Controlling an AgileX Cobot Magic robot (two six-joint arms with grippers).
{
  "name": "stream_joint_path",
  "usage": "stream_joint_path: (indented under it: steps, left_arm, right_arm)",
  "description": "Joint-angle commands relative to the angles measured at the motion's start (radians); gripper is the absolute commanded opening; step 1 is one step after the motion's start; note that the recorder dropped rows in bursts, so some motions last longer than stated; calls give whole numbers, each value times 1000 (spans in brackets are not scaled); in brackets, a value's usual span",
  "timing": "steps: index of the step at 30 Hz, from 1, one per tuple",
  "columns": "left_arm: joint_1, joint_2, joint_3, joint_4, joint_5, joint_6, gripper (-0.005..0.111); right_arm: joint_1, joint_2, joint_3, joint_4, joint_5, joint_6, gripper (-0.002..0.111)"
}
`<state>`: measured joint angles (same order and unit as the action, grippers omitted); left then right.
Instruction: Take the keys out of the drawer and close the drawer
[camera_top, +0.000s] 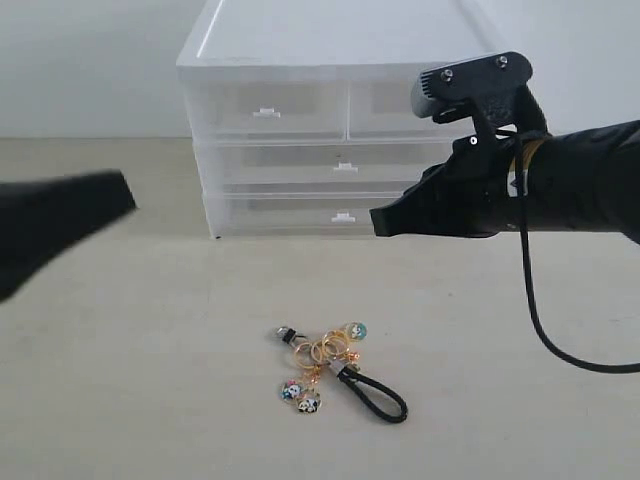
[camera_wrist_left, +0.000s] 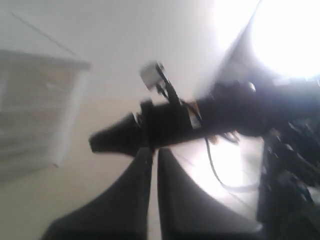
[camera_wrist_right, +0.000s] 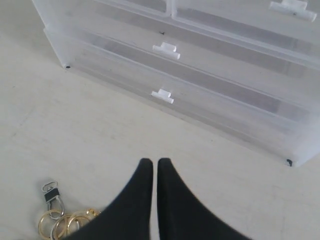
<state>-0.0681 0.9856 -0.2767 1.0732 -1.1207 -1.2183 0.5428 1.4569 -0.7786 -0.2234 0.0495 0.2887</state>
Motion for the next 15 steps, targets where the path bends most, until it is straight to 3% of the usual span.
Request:
stream_joint_path:
  steps: [1, 11, 15]
  left_arm:
    - [-2, -218, 2, -224, 184, -18, 4]
    - [0, -758, 6, -297, 977, -54, 4]
    - [0, -891, 27, -308, 1158, -59, 4]
  right_arm:
    - [-4, -11, 2, -1, -7, 0, 0]
    - [-4, -11, 2, -1, -9, 0, 0]
    - [-4, -11, 2, -1, -9, 0, 0]
